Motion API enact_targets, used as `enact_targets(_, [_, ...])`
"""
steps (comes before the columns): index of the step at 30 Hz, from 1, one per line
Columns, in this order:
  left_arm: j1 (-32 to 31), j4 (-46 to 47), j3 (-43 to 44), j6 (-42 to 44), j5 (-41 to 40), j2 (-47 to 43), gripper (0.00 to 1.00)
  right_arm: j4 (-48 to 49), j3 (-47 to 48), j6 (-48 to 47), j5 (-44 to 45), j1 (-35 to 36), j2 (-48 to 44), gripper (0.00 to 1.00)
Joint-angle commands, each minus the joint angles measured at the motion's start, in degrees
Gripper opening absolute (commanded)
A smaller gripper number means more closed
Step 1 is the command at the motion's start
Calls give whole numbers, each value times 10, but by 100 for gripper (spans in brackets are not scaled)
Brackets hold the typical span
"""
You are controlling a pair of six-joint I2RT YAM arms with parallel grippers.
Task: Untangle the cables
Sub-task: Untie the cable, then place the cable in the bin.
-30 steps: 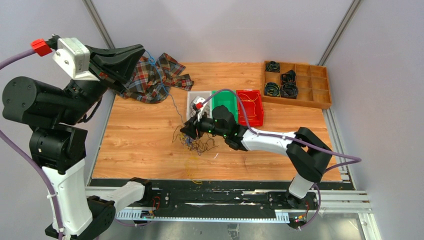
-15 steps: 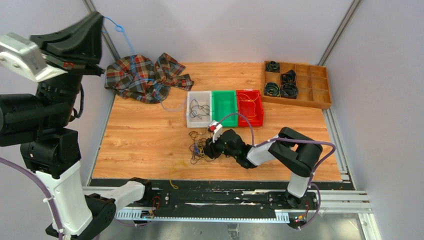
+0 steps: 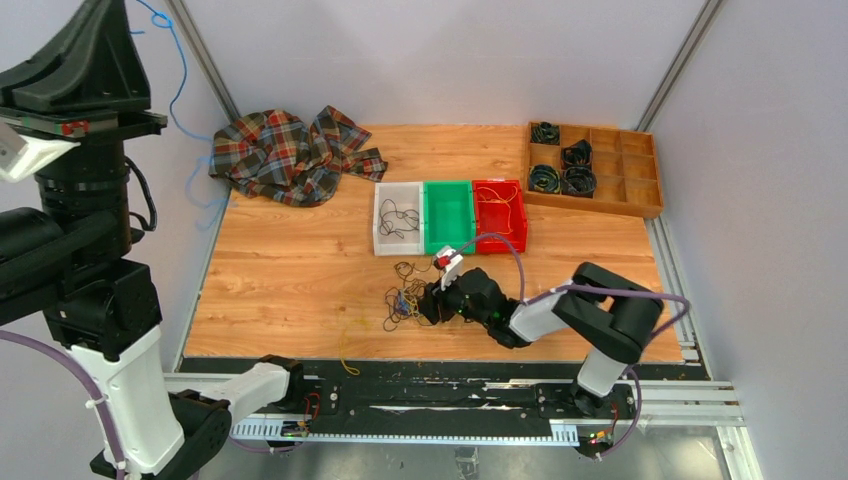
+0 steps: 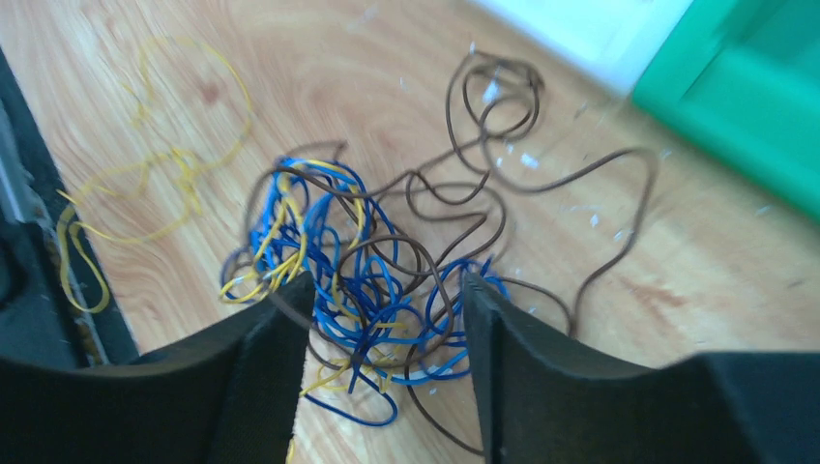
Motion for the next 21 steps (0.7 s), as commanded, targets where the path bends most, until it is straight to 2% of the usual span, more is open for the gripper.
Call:
enact_targets(1, [-3, -28, -58, -21, 68, -15, 0, -114, 49, -33, 20, -6, -124, 65])
enact_targets(3, [-3, -35, -91, -40, 97, -25, 1, -166, 86, -54, 18, -6, -167, 71])
enact_targets(6, [-3, -47, -137, -71, 128, -33, 0, -239, 145, -83, 2, -6, -206, 74])
enact_targets(10, [-2, -62, -174, -106, 148, -28, 1, -243, 202, -114, -52, -6, -225, 76])
enact_targets(15, [-3, -56, -206, -156, 190, -13, 1, -204, 265, -120, -118, -6, -201, 77])
enact_targets(17, [-3, -51, -217, -180, 210, -5, 1, -192, 288, -124, -110, -7, -178, 77])
enact_targets(21, [-3, -59, -218, -228, 245, 14, 1, -206, 345, -142, -54, -22, -127, 65])
